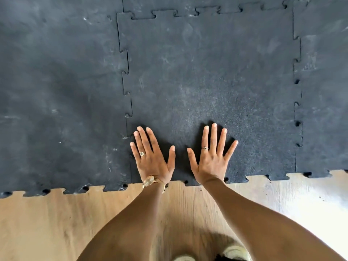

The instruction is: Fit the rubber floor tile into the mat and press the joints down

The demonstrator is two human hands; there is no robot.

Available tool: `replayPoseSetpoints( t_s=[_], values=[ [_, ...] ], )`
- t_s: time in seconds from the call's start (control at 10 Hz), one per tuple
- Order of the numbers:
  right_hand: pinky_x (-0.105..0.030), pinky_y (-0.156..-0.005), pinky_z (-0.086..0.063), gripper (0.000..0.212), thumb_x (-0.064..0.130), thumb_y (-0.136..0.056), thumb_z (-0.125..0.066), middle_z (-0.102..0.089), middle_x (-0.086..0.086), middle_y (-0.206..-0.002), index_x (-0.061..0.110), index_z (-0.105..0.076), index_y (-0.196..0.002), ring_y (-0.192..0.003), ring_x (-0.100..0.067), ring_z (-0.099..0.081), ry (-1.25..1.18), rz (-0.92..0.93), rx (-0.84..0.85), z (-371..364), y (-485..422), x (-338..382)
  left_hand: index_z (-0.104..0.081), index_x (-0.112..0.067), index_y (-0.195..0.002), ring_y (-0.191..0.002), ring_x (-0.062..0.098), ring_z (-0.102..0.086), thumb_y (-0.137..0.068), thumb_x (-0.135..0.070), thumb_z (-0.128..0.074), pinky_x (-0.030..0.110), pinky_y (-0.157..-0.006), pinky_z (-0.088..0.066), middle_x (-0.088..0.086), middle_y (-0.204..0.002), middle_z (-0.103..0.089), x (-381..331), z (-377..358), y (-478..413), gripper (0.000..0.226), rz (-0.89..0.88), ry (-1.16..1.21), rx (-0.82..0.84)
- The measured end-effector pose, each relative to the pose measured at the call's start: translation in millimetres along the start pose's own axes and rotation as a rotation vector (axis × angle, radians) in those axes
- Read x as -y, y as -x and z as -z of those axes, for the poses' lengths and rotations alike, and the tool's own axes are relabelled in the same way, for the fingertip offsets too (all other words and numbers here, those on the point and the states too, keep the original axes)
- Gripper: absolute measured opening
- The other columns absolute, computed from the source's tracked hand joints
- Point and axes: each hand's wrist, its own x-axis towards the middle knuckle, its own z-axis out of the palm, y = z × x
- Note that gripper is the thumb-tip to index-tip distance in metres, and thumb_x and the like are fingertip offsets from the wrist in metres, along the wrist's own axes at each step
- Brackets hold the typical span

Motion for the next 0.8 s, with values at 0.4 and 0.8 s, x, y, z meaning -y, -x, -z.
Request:
replayPoseSetpoints(
  t_s=[0.4, 0.8],
  values=[
    [-0.066, -0.113, -0.003, 0.075, 0.061, -0.097, -0.022, -0.009, -0.007, -0.162, 0.015, -0.011, -0.155, -0.149, -0.034, -0.004, -0.041, 0.014, -0.089, -4, 5, -3, -0.004, -0.002, -0.152, -0.149, 0.032, -0.001, -0.096, -0.059, -0.018, 0.049, -0.120, -0.005, 0.019, -0.160, -0.004, -2, -6, 7, 0.081, -0.010, -0.012, -0.075],
    [-0.047, -0.121, 0.003, 0.071, 0.054, -0.101, -0.015, 0.007, -0.004, -0.163, 0.011, 0.007, -0.153, -0.149, -0.022, 0.008, 0.163, 0.191, 0.004, 89, 29, -48, 0.002, -0.001, -0.152, -0.149, 0.029, 0.005, -0.100, -0.049, -0.019, 0.042, -0.121, 0.002, 0.016, -0.161, 0.006, -17, 77, 35, 0.074, -0.342, -0.040, 0.104]
  ],
)
